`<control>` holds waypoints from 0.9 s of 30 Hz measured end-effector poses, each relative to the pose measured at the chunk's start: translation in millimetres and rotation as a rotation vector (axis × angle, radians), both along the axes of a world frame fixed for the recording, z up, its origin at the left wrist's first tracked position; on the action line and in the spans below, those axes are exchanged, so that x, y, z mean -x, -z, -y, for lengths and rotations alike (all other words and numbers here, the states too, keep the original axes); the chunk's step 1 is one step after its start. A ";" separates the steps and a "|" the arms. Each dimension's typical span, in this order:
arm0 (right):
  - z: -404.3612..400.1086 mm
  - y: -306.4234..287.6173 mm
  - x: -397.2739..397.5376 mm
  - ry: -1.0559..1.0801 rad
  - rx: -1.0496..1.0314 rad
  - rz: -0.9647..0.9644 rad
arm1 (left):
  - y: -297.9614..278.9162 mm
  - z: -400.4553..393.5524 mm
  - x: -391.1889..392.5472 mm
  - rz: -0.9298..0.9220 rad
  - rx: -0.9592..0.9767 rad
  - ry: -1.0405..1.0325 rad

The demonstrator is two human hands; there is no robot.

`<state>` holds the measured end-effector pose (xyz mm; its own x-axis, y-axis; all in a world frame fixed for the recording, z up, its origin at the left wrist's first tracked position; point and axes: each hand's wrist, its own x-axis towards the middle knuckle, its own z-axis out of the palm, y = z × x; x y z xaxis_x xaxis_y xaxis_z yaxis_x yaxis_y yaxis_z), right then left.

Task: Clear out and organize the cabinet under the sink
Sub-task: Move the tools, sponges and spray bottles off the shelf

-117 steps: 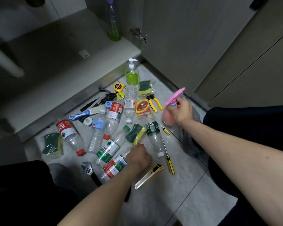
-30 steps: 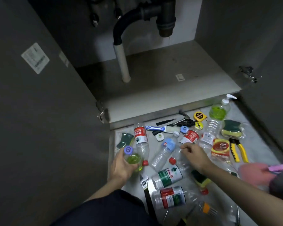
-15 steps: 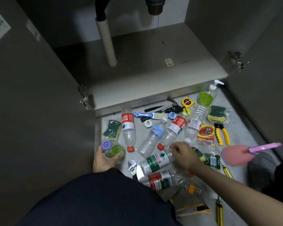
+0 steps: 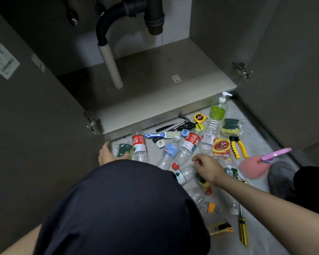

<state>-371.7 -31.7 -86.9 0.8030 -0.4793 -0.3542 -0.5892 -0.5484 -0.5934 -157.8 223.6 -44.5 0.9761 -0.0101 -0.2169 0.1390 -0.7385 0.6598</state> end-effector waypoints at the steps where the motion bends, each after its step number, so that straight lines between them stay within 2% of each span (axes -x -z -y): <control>1: 1.7 -2.0 1.2 0.008 -0.003 0.005 | -18.0 9.2 -0.7 0.021 0.032 0.079; 2: 3.9 -3.5 1.9 0.017 -0.004 0.009 | -36.0 22.6 -5.8 0.010 0.080 0.182; 4: 8.6 -6.9 1.6 0.033 -0.005 0.015 | -81.8 55.9 -20.6 -0.173 0.095 0.498; 7: 17.7 -10.6 -2.1 0.058 0.006 0.025 | -150.8 109.0 -40.5 -0.294 -0.200 0.932; 10: 26.2 -14.8 -9.9 0.063 0.009 0.050 | -192.1 157.1 -42.9 -0.218 -0.426 1.125; 14: 42.7 -16.0 -24.1 0.062 0.022 0.050 | -189.9 211.9 -37.7 -0.133 -0.462 1.183; 19: 56.6 -6.8 -36.5 -0.019 0.129 0.001 | -111.1 222.7 -15.3 -0.041 -0.529 1.103; 22: 62.5 4.6 -47.0 -0.183 0.326 -0.038 | -44.0 196.9 3.8 -0.150 -0.634 0.995; 24: 65.0 15.2 -57.9 -0.285 0.435 -0.009 | -4.5 179.2 18.2 -0.267 -0.629 0.909; 27: 69.9 31.5 -73.4 -0.415 0.555 0.050 | 40.4 164.2 37.0 -0.298 -0.628 0.821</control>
<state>-298.4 -101.6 -118.3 0.9681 -0.2284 -0.1032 -0.2441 -0.9528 -0.1808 -194.8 59.4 -84.8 0.6284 -0.4423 -0.6399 -0.4610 -0.8743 0.1516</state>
